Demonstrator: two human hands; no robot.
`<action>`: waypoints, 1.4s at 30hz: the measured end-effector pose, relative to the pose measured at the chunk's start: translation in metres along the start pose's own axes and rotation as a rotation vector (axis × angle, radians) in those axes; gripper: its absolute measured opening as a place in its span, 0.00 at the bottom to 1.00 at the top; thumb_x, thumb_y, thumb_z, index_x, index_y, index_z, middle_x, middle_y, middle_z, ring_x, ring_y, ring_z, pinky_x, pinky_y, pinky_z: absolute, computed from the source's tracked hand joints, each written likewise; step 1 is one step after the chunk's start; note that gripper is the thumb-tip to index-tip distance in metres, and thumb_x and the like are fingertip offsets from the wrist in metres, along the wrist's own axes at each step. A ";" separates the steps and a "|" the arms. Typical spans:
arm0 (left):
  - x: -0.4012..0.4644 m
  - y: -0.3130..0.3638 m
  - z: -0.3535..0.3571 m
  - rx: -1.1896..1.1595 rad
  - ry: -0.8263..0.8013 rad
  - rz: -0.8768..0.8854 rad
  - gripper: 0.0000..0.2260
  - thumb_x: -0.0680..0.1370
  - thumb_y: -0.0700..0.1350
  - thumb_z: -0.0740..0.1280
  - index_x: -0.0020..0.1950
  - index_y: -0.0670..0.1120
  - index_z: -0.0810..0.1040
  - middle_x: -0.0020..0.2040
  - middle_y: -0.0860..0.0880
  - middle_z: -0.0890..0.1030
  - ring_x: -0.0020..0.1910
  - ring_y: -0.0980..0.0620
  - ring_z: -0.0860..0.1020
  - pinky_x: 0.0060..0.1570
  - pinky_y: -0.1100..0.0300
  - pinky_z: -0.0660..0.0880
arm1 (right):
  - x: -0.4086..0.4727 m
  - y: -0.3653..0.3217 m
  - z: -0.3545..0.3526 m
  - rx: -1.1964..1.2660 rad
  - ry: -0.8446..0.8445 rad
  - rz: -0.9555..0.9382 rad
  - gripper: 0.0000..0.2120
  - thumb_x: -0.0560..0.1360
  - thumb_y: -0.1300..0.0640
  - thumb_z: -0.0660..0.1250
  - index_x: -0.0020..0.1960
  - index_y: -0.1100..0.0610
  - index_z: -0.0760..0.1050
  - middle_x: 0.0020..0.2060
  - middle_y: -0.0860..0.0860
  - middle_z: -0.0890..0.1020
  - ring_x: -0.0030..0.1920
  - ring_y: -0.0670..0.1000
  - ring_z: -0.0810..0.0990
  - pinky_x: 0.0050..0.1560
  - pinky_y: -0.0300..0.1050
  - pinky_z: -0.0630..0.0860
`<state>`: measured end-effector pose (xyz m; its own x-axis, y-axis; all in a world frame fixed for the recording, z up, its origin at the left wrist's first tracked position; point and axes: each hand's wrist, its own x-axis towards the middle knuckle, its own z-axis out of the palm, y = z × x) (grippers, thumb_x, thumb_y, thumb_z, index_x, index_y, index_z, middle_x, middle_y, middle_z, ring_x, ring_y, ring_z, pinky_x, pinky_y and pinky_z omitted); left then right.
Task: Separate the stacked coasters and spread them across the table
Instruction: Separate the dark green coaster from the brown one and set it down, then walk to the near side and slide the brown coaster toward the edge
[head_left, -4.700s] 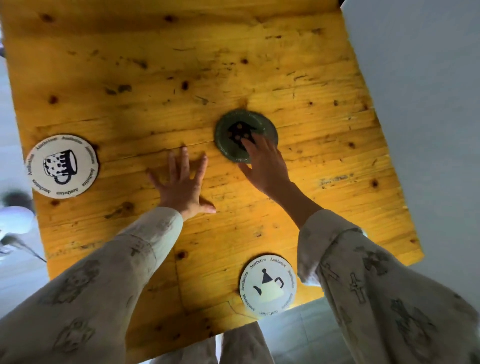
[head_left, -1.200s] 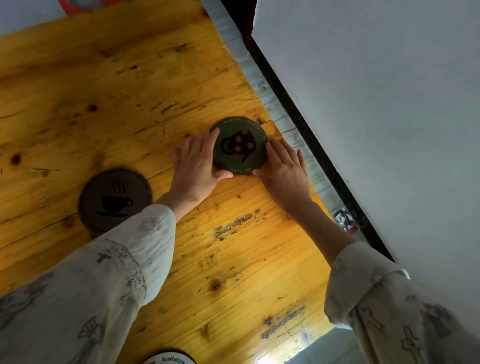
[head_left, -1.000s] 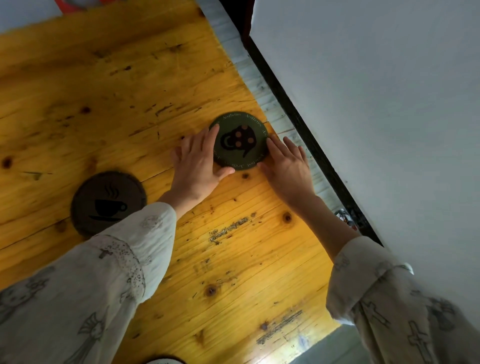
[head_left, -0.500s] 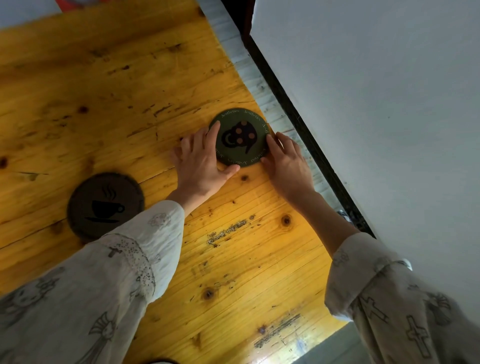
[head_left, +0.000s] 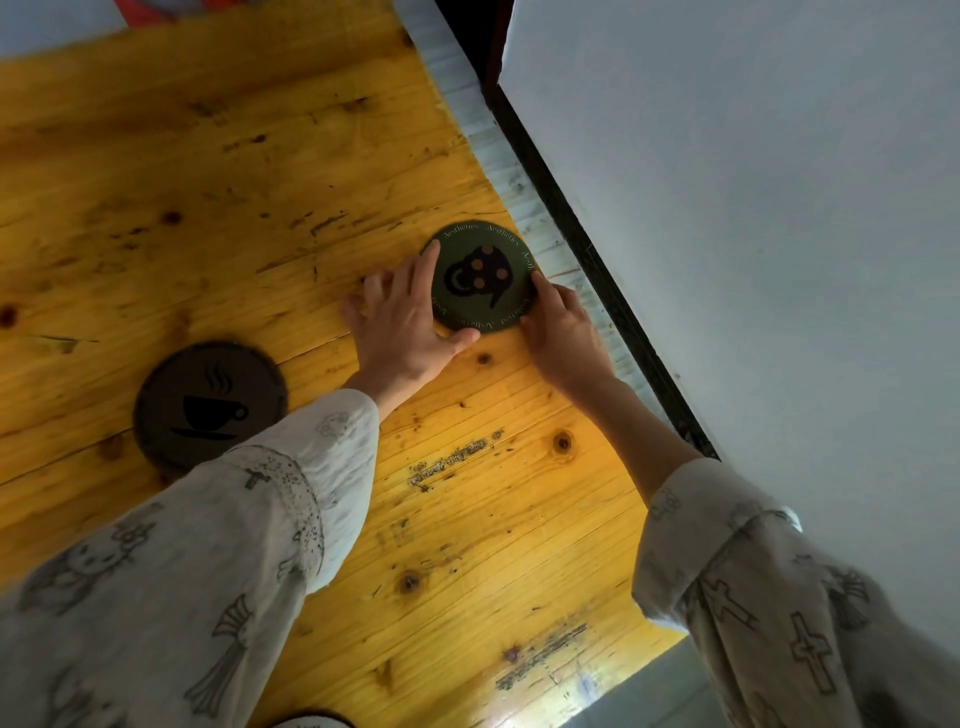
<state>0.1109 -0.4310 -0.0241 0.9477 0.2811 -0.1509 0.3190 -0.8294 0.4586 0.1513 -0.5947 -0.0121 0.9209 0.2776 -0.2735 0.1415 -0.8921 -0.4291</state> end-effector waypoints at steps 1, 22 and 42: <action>-0.001 0.000 -0.001 -0.003 -0.005 0.004 0.45 0.64 0.62 0.70 0.73 0.55 0.48 0.73 0.50 0.62 0.68 0.40 0.60 0.64 0.36 0.57 | 0.000 -0.001 -0.002 0.001 -0.024 0.008 0.25 0.79 0.53 0.57 0.74 0.55 0.54 0.71 0.61 0.65 0.69 0.62 0.67 0.66 0.61 0.70; -0.308 -0.171 -0.190 -0.434 0.059 -0.376 0.27 0.73 0.47 0.68 0.70 0.44 0.64 0.69 0.41 0.68 0.69 0.43 0.64 0.67 0.54 0.59 | -0.236 -0.234 0.043 0.253 -0.283 -0.225 0.20 0.79 0.56 0.58 0.71 0.58 0.63 0.68 0.58 0.71 0.69 0.58 0.69 0.66 0.54 0.69; -0.526 -0.519 -0.363 -0.443 0.167 -0.457 0.25 0.73 0.48 0.68 0.68 0.46 0.66 0.67 0.43 0.71 0.67 0.46 0.68 0.66 0.57 0.60 | -0.424 -0.567 0.238 0.182 -0.409 -0.391 0.21 0.78 0.55 0.61 0.70 0.56 0.64 0.63 0.58 0.76 0.65 0.54 0.73 0.64 0.46 0.68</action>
<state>-0.5540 0.0268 0.1354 0.6926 0.6585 -0.2943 0.6237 -0.3419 0.7029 -0.4057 -0.1219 0.1416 0.5932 0.7202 -0.3598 0.3441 -0.6308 -0.6955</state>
